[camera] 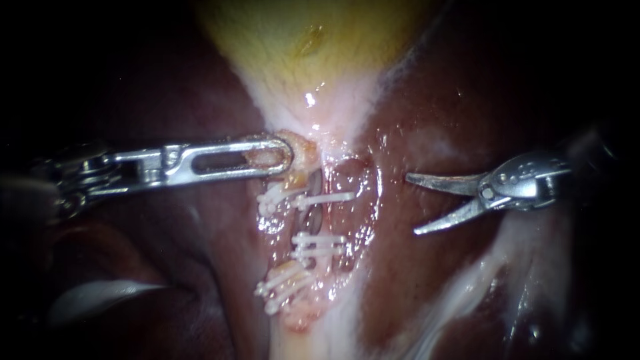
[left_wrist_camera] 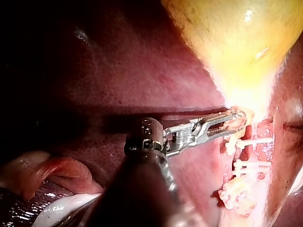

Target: Go to the cutting position right tube

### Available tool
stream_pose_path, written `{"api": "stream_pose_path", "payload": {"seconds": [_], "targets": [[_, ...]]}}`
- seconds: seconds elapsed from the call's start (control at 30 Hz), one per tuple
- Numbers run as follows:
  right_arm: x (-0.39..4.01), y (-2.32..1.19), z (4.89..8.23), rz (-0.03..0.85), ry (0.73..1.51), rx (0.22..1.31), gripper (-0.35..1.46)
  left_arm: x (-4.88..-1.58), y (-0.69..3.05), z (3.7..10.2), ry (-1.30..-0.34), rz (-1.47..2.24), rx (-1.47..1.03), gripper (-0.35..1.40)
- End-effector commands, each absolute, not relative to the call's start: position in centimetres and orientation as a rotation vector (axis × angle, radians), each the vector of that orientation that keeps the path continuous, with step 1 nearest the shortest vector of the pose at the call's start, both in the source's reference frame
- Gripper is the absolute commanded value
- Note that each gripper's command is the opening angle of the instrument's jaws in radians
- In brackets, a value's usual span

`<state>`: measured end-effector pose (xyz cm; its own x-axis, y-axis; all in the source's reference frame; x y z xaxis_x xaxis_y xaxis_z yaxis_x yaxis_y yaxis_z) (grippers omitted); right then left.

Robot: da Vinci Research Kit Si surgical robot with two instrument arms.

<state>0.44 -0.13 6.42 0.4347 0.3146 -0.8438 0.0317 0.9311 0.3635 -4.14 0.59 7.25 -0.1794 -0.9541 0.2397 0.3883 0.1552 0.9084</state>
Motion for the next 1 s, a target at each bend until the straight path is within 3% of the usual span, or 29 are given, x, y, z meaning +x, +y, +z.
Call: {"api": "stream_pose_path", "payload": {"seconds": [0.03, 0.57, 1.0], "targets": [[0.44, -0.14, 6.41, 0.180, 1.113, 0.350, 1.44, -4.14, 0.59, 7.24, -1.167, -1.369, 0.666, -0.35], [0.44, -0.14, 6.41, 0.178, 1.116, 0.355, 1.44, -3.71, 0.78, 6.58, -1.192, -1.396, 0.688, -0.35], [0.50, -0.16, 6.39, 0.174, 1.122, 0.365, 1.44, -3.69, 0.78, 6.39, -1.210, -1.391, 0.676, -0.35]]}}
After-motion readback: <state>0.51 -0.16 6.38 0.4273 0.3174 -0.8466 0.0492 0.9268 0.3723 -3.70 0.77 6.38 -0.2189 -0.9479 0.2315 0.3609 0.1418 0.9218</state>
